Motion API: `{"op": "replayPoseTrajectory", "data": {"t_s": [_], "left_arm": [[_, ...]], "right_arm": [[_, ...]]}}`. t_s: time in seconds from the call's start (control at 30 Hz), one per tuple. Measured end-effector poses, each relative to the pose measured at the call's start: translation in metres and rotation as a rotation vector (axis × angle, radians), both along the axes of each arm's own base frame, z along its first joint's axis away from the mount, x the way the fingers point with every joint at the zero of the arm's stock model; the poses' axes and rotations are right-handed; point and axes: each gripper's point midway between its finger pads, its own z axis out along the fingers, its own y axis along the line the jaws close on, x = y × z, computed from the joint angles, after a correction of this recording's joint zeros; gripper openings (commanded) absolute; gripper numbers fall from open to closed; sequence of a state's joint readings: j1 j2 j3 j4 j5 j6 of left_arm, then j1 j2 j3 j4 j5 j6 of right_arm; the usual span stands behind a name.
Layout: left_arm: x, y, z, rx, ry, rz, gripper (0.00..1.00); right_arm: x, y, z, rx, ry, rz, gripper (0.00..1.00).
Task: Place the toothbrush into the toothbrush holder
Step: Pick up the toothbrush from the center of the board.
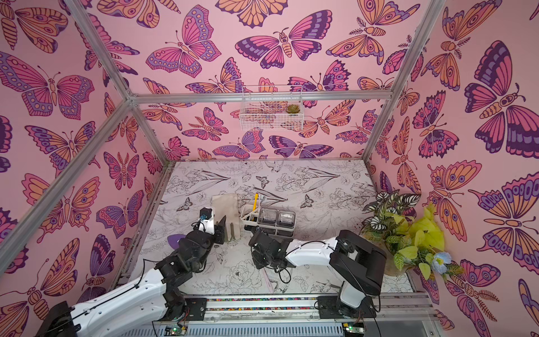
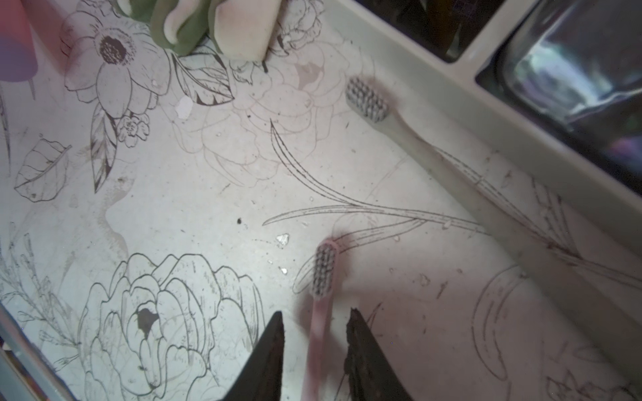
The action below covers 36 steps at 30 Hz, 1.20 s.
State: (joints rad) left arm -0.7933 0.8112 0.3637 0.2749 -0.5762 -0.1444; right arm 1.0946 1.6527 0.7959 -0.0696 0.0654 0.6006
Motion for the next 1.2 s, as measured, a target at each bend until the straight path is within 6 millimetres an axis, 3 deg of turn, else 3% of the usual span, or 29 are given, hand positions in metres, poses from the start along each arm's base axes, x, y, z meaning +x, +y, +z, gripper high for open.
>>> {"op": "replayPoseTrajectory", "data": {"t_s": [0.27,0.63,0.9,1.2], "left_arm": [[0.001,-0.001,-0.003,0.004,0.009,0.001,0.49],[0.001,-0.001,-0.006,0.002,0.019,0.003,0.50],[0.001,-0.003,-0.007,-0.002,0.022,-0.004,0.51],[0.001,-0.006,-0.009,-0.004,0.030,-0.018,0.51]], "right_arm": [[0.002,-0.001,-0.004,-0.013,-0.002,-0.010,0.18],[0.006,0.014,-0.004,-0.016,-0.012,-0.003,0.15],[0.008,0.018,0.000,-0.004,-0.022,-0.004,0.00],[0.009,0.017,0.000,-0.010,-0.027,-0.005,0.01]]}}
